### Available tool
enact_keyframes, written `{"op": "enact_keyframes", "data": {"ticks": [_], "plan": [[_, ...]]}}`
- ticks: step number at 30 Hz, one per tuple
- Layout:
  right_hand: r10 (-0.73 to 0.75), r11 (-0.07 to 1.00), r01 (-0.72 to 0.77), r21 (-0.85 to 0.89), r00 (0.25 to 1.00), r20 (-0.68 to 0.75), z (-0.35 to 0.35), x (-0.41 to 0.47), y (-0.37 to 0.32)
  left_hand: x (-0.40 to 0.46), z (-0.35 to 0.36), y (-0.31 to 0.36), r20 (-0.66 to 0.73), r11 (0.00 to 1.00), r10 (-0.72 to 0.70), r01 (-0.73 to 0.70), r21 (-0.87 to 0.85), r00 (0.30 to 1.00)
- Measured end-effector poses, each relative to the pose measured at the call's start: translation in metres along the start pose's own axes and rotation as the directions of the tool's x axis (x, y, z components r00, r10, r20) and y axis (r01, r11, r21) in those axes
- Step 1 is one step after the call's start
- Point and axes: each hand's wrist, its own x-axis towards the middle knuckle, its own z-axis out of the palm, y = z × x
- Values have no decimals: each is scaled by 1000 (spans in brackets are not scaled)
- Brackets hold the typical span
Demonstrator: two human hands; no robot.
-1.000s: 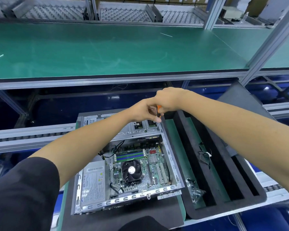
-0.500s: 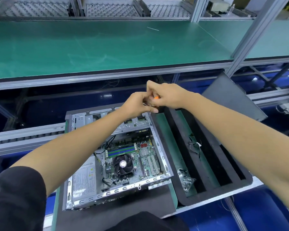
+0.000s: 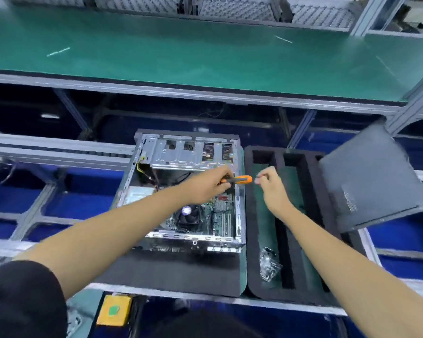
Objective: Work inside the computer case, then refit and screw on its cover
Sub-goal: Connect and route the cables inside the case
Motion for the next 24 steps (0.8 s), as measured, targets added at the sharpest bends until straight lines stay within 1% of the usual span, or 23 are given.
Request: {"op": "enact_keyframes", "data": {"ticks": [1, 3, 5, 6, 8, 10, 11, 12, 13, 15, 16, 18, 19, 20, 22, 23, 24], "plan": [[-39, 996, 40, -83, 999, 12, 10, -2, -3, -12, 5, 0, -39, 999, -27, 28, 28, 999], [-109, 962, 117, -245, 993, 46, 32, -12, -12, -40, 18, -5, -186, 995, -83, 92, 43, 979], [-194, 916, 218, -338, 976, 101, 54, -27, -25, -71, 33, -16, -354, 983, -182, 180, -38, 918], [-252, 879, 290, -379, 957, 146, 65, -36, -32, -87, 39, -22, -420, 967, -252, 241, -80, 872], [-327, 788, 433, -439, 897, 298, 89, -57, -44, -121, 46, -32, -506, 919, -391, 355, -171, 768], [-317, 711, 543, -447, 815, 486, 116, -79, -54, -156, 51, -41, -589, 890, -455, 369, -270, 668], [-285, 679, 586, -442, 765, 577, 128, -90, -58, -175, 53, -45, -633, 880, -474, 362, -308, 613], [-247, 640, 625, -448, 718, 650, 140, -101, -60, -194, 54, -50, -665, 861, -505, 369, -349, 550], [-220, 584, 662, -469, 685, 694, 149, -109, -62, -213, 56, -56, -685, 834, -547, 389, -392, 482], [-234, 462, 713, -527, 672, 703, 165, -121, -67, -249, 61, -70, -709, 779, -613, 412, -472, 347], [-260, 431, 723, -540, 672, 693, 172, -124, -71, -267, 64, -78, -706, 742, -655, 407, -533, 269], [-297, 412, 739, -533, 662, 688, 189, -130, -84, -302, 71, -97, -643, 626, -758, 395, -672, 107], [-299, 422, 736, -529, 664, 685, 199, -133, -92, -319, 76, -107, -602, 567, -798, 395, -722, 45], [-292, 454, 716, -531, 682, 670, 209, -136, -99, -336, 82, -117, -565, 514, -825, 406, -755, -6], [-269, 562, 631, -534, 750, 604, 224, -143, -109, -370, 99, -140, -494, 401, -862, 445, -801, -112], [-265, 605, 591, -533, 782, 564, 230, -145, -111, -388, 109, -151, -445, 319, -876, 472, -822, -183], [-270, 630, 564, -534, 803, 531, 233, -146, -110, -405, 117, -161, -387, 215, -885, 508, -834, -260]]}}
